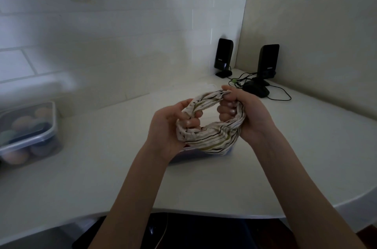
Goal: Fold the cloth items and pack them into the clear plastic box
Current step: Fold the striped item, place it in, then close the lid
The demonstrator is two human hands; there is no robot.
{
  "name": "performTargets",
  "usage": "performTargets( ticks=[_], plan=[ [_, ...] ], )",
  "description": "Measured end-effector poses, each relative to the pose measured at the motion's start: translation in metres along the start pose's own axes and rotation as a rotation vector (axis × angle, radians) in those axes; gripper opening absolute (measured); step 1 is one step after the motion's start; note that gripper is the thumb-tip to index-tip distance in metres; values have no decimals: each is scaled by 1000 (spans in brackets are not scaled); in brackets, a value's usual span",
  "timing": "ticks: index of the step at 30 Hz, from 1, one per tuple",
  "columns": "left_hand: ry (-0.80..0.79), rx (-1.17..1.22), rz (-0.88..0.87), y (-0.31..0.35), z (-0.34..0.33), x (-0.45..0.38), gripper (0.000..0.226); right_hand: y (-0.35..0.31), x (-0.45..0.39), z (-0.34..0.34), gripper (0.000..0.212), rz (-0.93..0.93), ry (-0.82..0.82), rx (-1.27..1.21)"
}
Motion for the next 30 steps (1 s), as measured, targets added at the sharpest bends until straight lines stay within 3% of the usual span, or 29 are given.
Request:
performTargets(
  ticks=[4, 8, 11, 15, 20, 27, 30],
  plan=[
    [56, -159, -15, 4, 5, -8, 22, -1, -3, 8, 22, 47, 63, 65],
    [190, -607, -158, 10, 19, -15, 19, -6, -6, 16, 20, 156, 217, 487],
    [247, -1054, -385, 19, 26, -22, 21, -10, -9, 15, 21, 252, 291, 858],
    [183, -1418, -572, 21, 20, -30, 34, -7, -19, 16, 22, 297, 348, 1139],
    [-63, -1603, -464, 8, 23, -34, 38, -7, -25, 25, 13, 262, 461, 1648],
    [-290, -1860, -278, -3, 26, -36, 42, -4, -21, 28, 7, 280, 307, 1921],
    [-335, -1988, -249, -2, 23, -33, 31, -4, -21, 27, 19, 214, 245, 2036]
  ],
)
Point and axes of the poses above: each hand's wrist, its own x-axis away from the middle knuckle, its own z-axis out of the back of the hand, y = z × x, the point moved 5 cm from there along -x, towards the middle knuckle, and after that the axes turned 8 degrees about -z, right-handed, at the moved point
